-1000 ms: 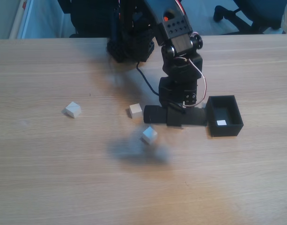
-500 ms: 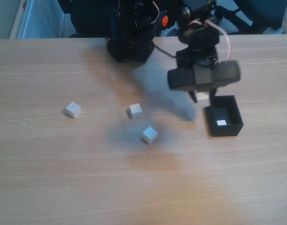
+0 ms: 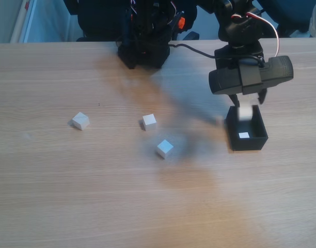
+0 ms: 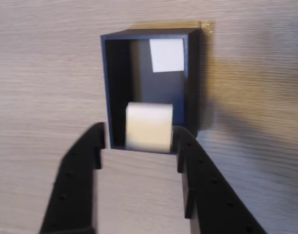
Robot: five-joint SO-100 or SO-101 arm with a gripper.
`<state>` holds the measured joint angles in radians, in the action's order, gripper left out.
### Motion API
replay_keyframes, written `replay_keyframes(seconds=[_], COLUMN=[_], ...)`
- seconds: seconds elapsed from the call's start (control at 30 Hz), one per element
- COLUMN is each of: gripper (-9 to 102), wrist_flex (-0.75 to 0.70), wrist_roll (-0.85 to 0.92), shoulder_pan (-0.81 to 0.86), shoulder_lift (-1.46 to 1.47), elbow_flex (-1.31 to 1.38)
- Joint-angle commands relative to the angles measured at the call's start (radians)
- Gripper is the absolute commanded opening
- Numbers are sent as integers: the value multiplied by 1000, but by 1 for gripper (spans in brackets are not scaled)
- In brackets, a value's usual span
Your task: Pick blocks and place them in the box.
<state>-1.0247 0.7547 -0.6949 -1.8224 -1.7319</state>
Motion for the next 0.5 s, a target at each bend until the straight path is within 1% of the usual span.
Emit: replay_keyframes(seconds=[0.0,0.1,0.13,0.2,0.23,0.33,0.47], gripper=[19,18,15,3,0,0,0], wrist_flex=[-14,-18,-18,-31,-41,-67,-81], wrist_roll=[15,17,21,26,31,92,199], shoulder_pan=[-3,25,35,72,97,189,353], shoulder_lift=[-11,-28,-37,-64,-83,-160,-284], elbow_flex=[25,5,-6,-32,-51,-156,-341])
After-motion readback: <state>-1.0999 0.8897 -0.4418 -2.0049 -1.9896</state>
